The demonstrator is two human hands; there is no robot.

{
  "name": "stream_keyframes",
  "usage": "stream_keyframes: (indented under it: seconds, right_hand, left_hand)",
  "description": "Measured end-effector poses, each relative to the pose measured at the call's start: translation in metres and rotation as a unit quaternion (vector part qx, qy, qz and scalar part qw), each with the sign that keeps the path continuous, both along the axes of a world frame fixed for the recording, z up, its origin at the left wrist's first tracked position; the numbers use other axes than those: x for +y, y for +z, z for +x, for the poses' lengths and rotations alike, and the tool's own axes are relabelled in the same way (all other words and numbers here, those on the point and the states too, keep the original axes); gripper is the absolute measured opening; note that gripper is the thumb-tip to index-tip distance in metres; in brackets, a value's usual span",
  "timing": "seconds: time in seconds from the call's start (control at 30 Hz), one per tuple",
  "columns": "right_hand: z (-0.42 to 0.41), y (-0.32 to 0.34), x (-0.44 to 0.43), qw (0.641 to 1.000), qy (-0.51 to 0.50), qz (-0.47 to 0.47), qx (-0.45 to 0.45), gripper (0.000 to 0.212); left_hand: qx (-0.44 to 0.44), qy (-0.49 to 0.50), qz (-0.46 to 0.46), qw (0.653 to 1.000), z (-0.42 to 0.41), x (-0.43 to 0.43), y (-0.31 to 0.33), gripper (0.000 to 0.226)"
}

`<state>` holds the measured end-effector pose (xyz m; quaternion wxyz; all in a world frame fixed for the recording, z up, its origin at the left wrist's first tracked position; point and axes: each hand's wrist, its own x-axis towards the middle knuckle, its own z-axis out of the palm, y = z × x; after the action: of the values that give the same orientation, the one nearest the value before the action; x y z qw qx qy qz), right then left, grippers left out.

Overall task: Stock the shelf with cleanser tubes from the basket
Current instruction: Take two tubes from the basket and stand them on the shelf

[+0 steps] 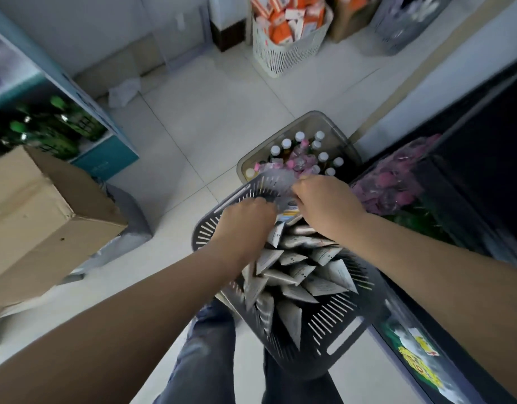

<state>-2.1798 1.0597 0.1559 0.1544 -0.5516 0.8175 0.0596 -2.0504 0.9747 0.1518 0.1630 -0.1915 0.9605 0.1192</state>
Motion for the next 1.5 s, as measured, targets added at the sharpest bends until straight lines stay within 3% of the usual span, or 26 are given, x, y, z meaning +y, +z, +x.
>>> stream_keyframes:
  seconds: [0.4,0.9,1.1,1.5]
  right_hand:
    - [0.007,0.174,0.024,0.99,-0.127,-0.037,0.043,0.015]
    - [0.015,0.383,0.1,0.946,-0.269,-0.119,0.135,0.023]
    - [0.012,0.447,0.15,0.922,-0.329,-0.164,0.12,0.023]
    - [-0.021,0.538,0.251,0.877,-0.395,-0.193,0.195,0.018]
  left_hand:
    - [0.078,-0.126,-0.108,0.983,-0.027,-0.016,0.16,0.013]
    - [0.206,-0.28,-0.213,0.913,-0.077,0.014,0.349,0.012]
    - [0.285,-0.33,-0.202,0.877,-0.106,0.047,0.416,0.017]
    - [0.367,-0.406,-0.157,0.822,-0.176,0.145,0.518,0.021]
